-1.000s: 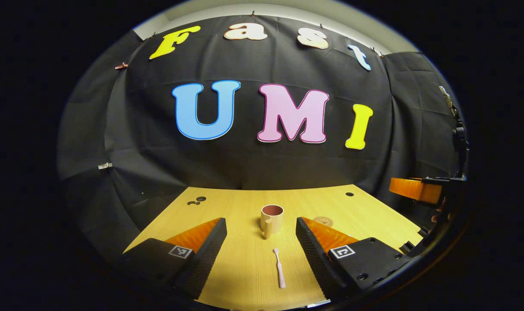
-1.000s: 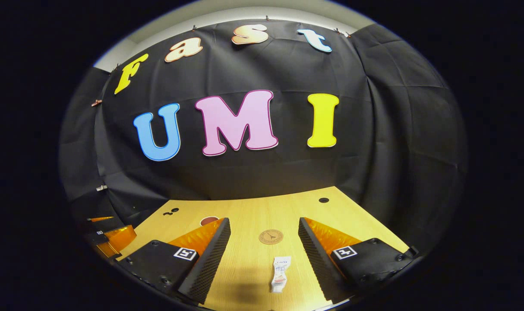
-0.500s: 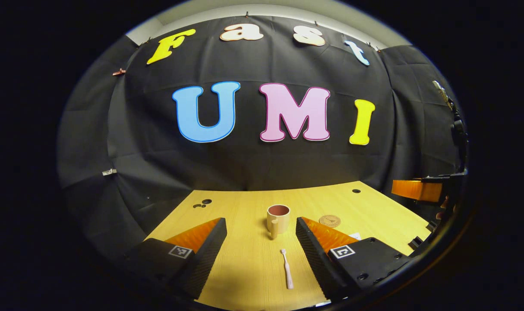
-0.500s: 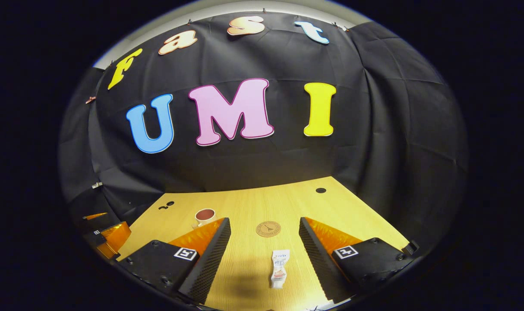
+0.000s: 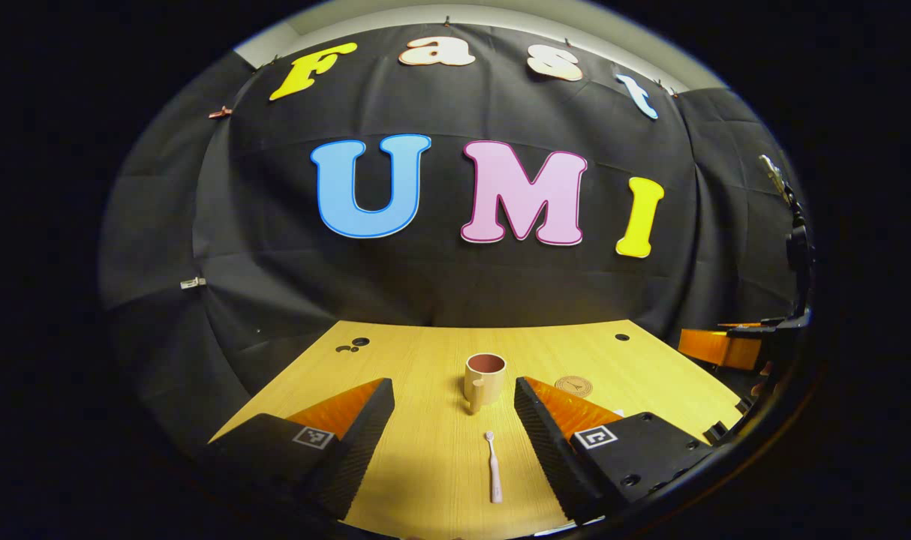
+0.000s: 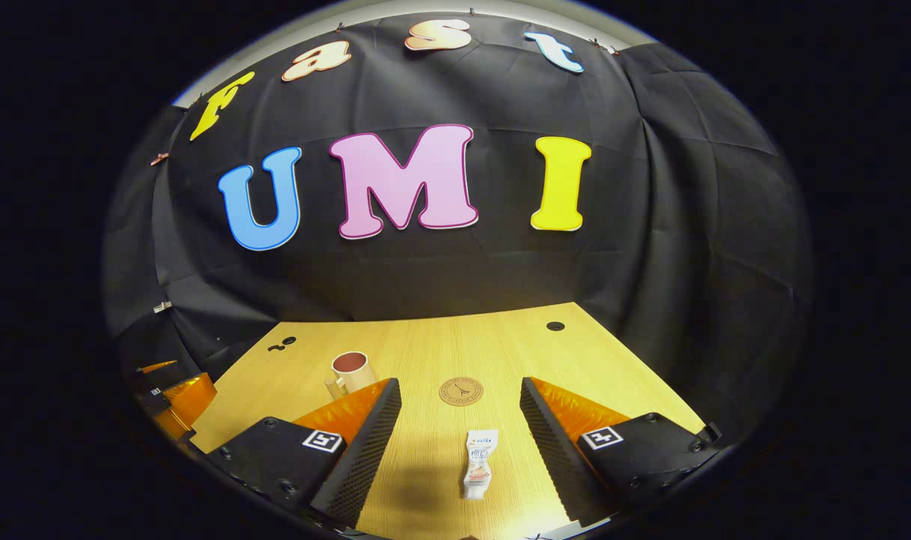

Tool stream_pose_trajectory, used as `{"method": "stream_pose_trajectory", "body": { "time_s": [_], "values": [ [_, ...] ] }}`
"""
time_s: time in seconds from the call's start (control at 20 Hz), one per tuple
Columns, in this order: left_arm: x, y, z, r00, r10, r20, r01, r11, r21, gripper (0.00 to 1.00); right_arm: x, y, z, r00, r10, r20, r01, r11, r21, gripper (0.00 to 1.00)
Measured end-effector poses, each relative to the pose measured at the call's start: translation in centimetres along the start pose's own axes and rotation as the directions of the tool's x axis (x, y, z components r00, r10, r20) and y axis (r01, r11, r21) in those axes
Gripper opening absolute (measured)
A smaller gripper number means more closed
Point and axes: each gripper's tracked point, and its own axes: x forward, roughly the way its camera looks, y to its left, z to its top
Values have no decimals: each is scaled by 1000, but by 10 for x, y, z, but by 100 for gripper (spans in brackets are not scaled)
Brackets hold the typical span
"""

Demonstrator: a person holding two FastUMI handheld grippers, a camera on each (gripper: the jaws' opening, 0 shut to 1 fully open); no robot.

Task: Put the toothbrush and toothpaste on the desktop into the cup, then pick up the cup and place it on the coaster on the desktop.

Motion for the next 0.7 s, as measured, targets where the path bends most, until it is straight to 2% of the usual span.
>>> {"method": "stream_pose_trajectory", "body": {
  "time_s": [0.4, 0.7],
  "values": [
    [2, 2, -17, 998, 32, -47, -32, 999, 10, 100, 21, -17, -38, 987, -46, -155, 42, 999, -29, 98],
    [3, -5, -28, 995, 45, -84, -41, 998, 47, 100, 43, -15, -86, 955, -26, -296, 15, 999, -41, 98]
  ]
}}
